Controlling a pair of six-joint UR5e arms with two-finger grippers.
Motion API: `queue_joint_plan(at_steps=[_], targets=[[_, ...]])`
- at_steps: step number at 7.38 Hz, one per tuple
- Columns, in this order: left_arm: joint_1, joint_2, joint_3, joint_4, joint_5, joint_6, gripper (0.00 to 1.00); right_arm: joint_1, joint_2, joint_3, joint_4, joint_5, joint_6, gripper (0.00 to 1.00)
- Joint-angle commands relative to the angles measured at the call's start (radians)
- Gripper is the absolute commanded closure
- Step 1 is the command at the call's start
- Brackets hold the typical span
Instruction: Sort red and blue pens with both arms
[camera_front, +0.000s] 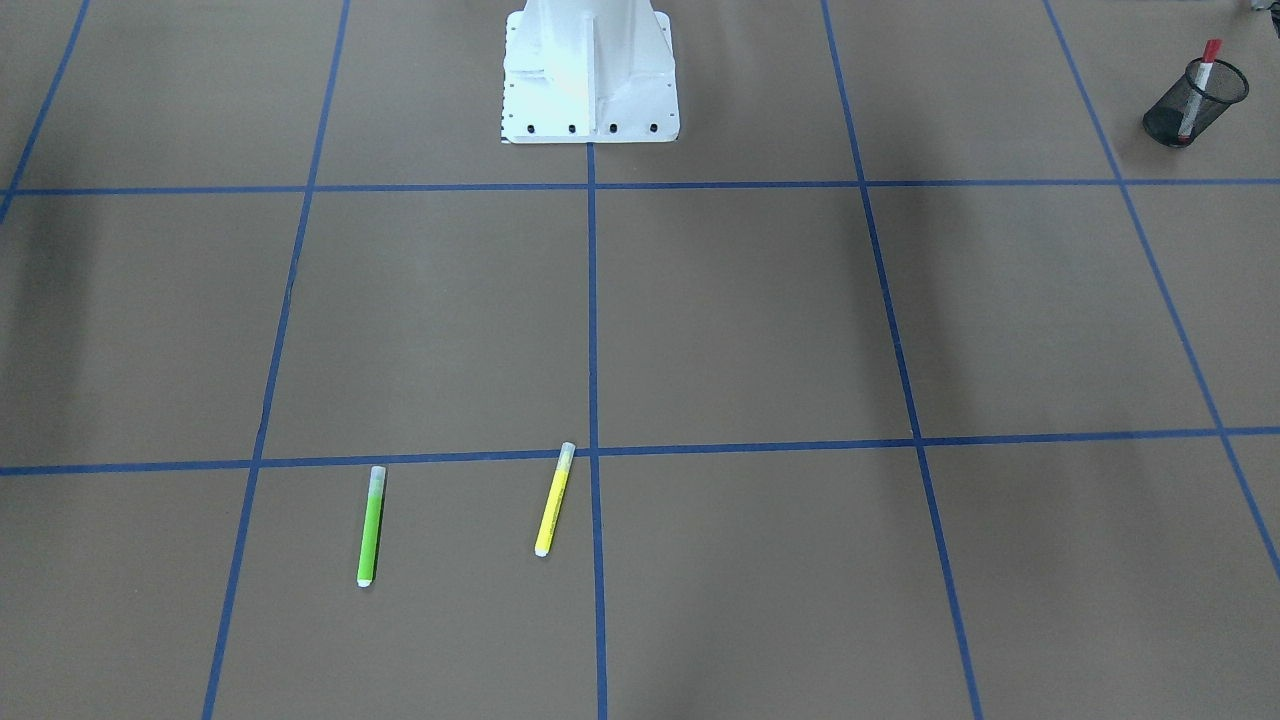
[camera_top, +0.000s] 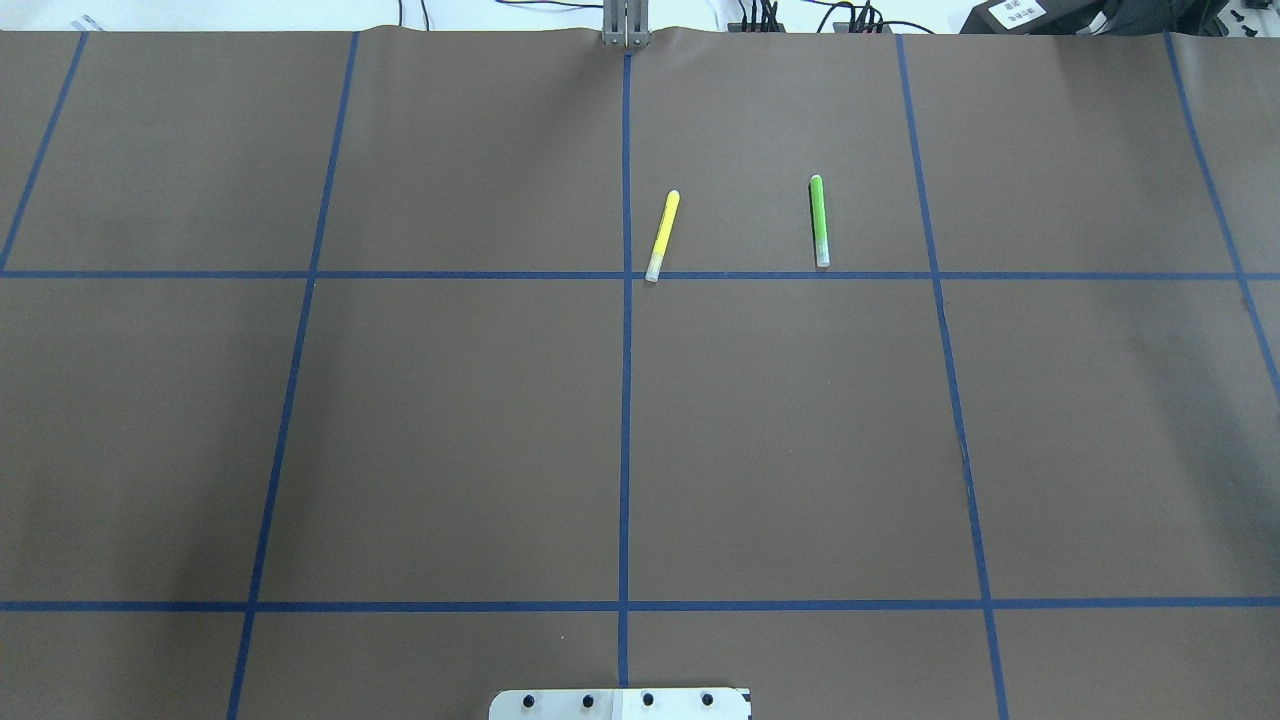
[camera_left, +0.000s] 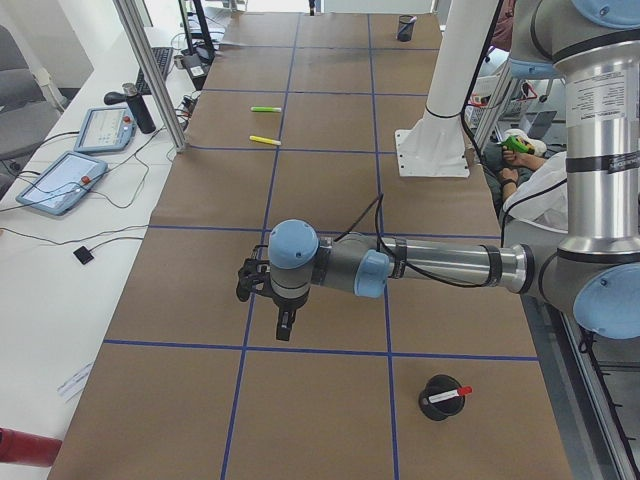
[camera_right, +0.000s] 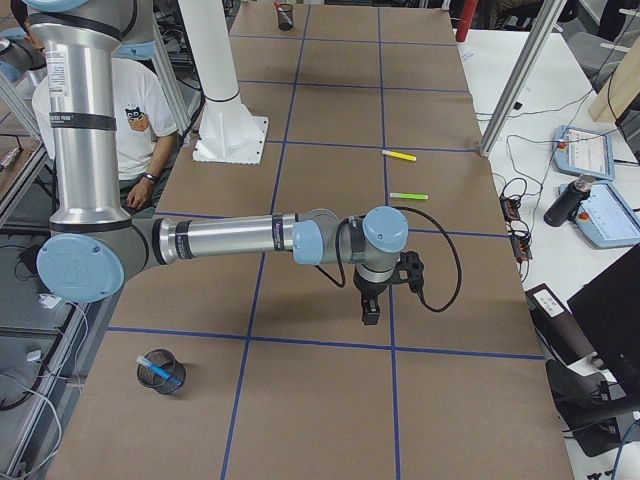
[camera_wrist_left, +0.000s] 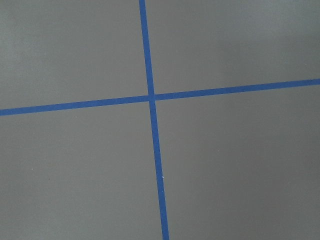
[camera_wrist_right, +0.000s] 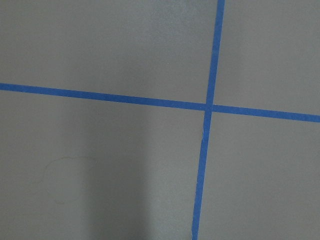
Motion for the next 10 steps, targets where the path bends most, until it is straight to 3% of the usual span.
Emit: queue_joint_plan(at_steps=[1, 10], targets=[[-0.001, -0.001, -0.004, -0.004, -0.002, 0.000, 0.00, 0.000, -0.010, 0.001, 0.000, -0.002, 0.003, 0.00], [-0.001, -0.084, -0.024, -0.001, 0.004, 0.000, 0.00, -0.011, -0.004, -0.014, 0.000, 0.004, 0.064, 0.00]])
